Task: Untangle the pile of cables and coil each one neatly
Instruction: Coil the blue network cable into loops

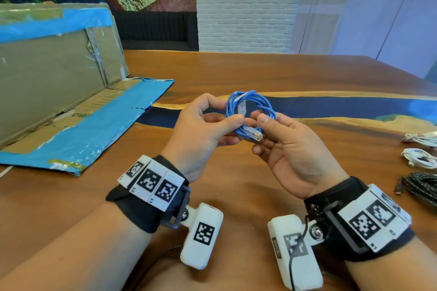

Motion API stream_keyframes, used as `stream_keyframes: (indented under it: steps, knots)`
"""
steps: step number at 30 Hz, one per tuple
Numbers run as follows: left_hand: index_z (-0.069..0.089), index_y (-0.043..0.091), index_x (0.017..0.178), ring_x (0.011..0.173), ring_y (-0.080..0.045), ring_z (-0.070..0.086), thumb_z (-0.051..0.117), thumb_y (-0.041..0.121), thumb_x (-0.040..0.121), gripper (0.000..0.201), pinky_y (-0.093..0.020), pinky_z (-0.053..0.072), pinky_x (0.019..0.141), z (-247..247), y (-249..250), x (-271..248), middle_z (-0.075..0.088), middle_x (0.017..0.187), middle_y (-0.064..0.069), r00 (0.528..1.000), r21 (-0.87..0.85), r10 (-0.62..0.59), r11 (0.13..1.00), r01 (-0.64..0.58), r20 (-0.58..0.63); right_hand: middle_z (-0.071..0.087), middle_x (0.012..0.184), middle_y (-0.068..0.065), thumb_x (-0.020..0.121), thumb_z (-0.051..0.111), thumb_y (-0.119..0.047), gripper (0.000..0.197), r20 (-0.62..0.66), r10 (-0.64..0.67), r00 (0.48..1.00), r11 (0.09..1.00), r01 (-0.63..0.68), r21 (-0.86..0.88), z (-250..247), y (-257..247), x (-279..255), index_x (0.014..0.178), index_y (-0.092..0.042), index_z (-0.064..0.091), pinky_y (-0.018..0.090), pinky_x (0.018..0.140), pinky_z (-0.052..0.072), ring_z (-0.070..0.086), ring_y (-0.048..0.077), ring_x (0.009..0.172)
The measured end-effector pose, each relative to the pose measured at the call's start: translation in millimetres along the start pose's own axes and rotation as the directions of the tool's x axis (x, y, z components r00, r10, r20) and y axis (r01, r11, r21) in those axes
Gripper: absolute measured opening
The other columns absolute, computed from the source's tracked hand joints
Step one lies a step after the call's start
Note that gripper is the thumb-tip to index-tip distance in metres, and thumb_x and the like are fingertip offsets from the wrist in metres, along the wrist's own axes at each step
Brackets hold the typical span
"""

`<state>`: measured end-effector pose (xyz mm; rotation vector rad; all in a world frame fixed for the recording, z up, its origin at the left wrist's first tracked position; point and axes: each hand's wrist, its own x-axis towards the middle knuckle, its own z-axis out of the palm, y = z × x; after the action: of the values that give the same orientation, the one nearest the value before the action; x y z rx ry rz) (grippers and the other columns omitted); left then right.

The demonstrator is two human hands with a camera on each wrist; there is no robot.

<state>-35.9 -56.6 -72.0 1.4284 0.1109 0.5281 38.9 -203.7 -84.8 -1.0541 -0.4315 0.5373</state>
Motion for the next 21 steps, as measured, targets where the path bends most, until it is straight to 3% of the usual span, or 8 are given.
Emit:
stream_keyframes:
  steps: [4,7,10,15,21]
  knots:
    - [0.063,0.002,0.111,0.071,-0.024,0.072,0.071,0.011,0.092,0.022,-0.027,0.056,0.058,2.4,-3.4,0.4,0.077,0.09,-0.017,1.0,-0.016,-0.002,1.0,0.002,-0.025,0.074,0.096,0.011,0.076,0.07,-0.015,0.031,0.029,-0.002,1.0,1.0,0.003,-0.028,-0.6,-0.2,-0.5,0.106,-0.011,0.075,0.026,0.056,0.045,0.064,0.019,0.079]
    - [0.062,0.004,0.104,0.066,-0.024,0.07,0.068,0.012,0.095,0.014,-0.027,0.054,0.055,4.6,-5.7,-0.2,0.076,0.085,-0.015,0.999,-0.028,-0.007,1.0,0.006,-0.035,0.073,0.092,0.007,0.088,0.062,-0.004,0.024,0.04,-0.005,0.999,0.999,0.007,-0.035,-1.8,0.6,0.0,0.105,-0.013,0.076,0.029,0.059,0.042,0.062,0.018,0.077]
    - [0.062,0.007,0.1,0.066,-0.024,0.07,0.068,0.011,0.095,0.009,-0.029,0.054,0.054,6.5,-7.6,-0.9,0.075,0.081,-0.014,1.0,-0.008,-0.003,1.0,0.003,-0.031,0.07,0.092,0.007,0.094,0.052,0.002,0.03,0.048,-0.004,0.999,1.0,0.005,-0.031,-2.1,2.5,0.1,0.109,-0.012,0.074,0.031,0.06,0.042,0.06,0.019,0.076]
    - [0.061,0.007,0.1,0.065,-0.027,0.07,0.066,0.012,0.097,0.008,-0.029,0.055,0.053,7.8,-7.1,-2.0,0.076,0.082,-0.016,1.0,0.01,-0.008,1.0,0.009,-0.03,0.067,0.088,0.005,0.093,0.05,0.005,0.034,0.077,-0.009,0.997,0.999,0.012,-0.04,0.0,-0.2,-1.3,0.097,-0.015,0.077,0.032,0.06,0.04,0.058,0.017,0.073]
    - [0.059,0.008,0.1,0.053,-0.02,0.06,0.069,0.014,0.094,0.013,-0.025,0.049,0.048,7.9,-7.9,-2.0,0.07,0.072,-0.014,0.998,-0.005,-0.059,0.998,0.059,-0.018,0.068,0.085,0.008,0.094,0.055,0.0,0.019,0.12,-0.035,0.992,0.99,0.05,-0.13,2.3,3.0,-3.7,0.094,-0.008,0.072,0.029,0.057,0.043,0.061,0.016,0.074]
